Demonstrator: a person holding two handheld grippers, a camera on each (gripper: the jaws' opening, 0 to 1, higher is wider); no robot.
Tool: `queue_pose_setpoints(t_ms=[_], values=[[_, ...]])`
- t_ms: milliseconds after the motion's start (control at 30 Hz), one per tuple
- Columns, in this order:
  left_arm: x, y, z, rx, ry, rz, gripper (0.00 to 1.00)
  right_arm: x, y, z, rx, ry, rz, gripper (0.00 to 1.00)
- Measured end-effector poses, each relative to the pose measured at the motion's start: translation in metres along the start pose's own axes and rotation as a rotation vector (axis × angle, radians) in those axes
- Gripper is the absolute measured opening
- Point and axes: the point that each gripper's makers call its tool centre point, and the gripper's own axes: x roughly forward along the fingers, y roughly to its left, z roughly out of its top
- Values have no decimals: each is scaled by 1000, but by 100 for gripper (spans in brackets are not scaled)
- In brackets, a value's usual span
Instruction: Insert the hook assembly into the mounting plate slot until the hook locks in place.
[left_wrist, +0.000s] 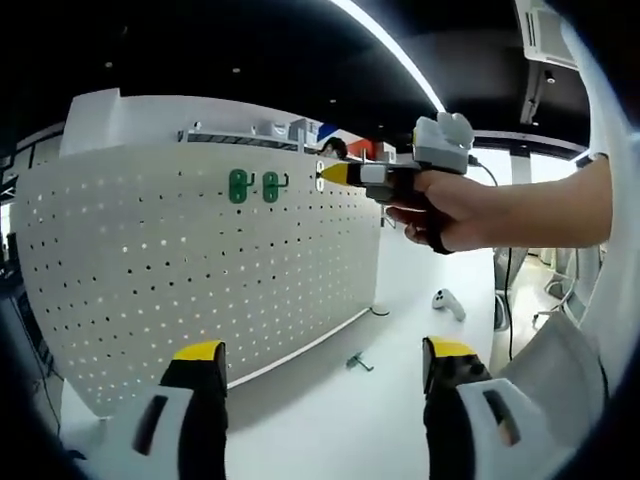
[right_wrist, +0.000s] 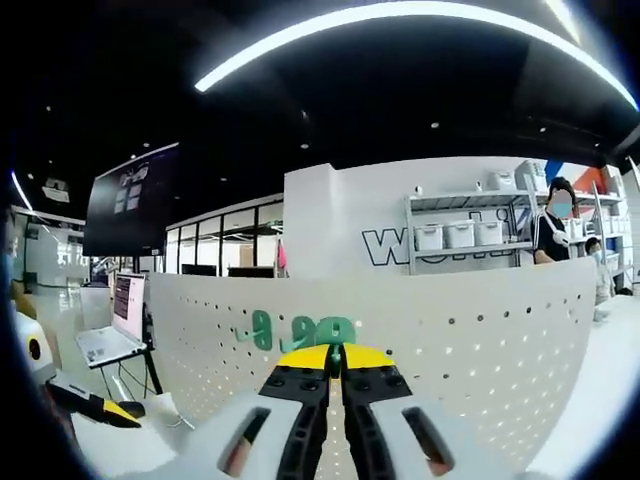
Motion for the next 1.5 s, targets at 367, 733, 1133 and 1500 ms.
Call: queue_pose_setpoints(t_ms=[367, 733, 1133, 1500], values=[[-3, -8, -4, 9, 13, -15, 82, 12, -8, 5, -26, -35, -35, 1], [-8, -9, -4, -2, 12, -17, 82, 22, -12, 3, -56, -39, -51, 1], [-11, -7, -8, 0, 25, -8, 82, 31, -14, -3, -71, -28, -54, 1], [-12, -5, -8, 6, 37, -5, 81, 34, -15, -6, -57, -26, -55, 1]])
